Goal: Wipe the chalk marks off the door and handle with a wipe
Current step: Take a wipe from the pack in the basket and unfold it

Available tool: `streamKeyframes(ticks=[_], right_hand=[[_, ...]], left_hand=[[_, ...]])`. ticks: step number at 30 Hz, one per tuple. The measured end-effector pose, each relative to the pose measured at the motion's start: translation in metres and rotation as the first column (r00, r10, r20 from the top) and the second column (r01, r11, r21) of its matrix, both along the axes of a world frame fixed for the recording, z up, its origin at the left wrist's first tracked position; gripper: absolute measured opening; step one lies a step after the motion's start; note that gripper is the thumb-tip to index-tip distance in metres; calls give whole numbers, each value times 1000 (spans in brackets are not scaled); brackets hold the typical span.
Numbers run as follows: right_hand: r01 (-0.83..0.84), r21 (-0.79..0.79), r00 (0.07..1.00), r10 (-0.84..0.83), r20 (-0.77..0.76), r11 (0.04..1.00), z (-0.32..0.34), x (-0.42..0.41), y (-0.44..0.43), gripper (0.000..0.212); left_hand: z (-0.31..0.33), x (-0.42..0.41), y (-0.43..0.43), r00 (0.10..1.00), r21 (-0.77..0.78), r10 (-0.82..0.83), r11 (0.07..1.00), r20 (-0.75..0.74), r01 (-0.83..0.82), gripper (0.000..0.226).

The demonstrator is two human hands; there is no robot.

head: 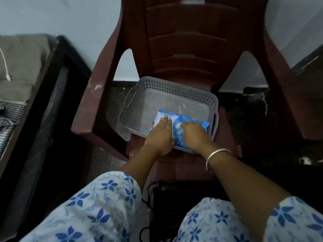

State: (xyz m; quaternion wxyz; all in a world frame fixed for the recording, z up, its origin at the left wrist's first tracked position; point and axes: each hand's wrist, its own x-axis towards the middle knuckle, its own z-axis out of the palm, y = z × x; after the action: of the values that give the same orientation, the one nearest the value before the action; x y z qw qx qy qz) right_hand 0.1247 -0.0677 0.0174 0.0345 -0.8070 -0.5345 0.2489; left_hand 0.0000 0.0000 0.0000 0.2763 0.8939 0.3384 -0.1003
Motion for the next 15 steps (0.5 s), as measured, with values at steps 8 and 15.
streamKeyframes(ticks=[8,15], right_hand=[[145,123,987,-152,56,982,-20,9,15,23],[191,177,979,-174,-109,966,-28,10,21,8]], left_hand=[[-9,15,3,994,-11,106,994,13,-106,70],[-7,24,3,985,59,157,985,66,-161,38]])
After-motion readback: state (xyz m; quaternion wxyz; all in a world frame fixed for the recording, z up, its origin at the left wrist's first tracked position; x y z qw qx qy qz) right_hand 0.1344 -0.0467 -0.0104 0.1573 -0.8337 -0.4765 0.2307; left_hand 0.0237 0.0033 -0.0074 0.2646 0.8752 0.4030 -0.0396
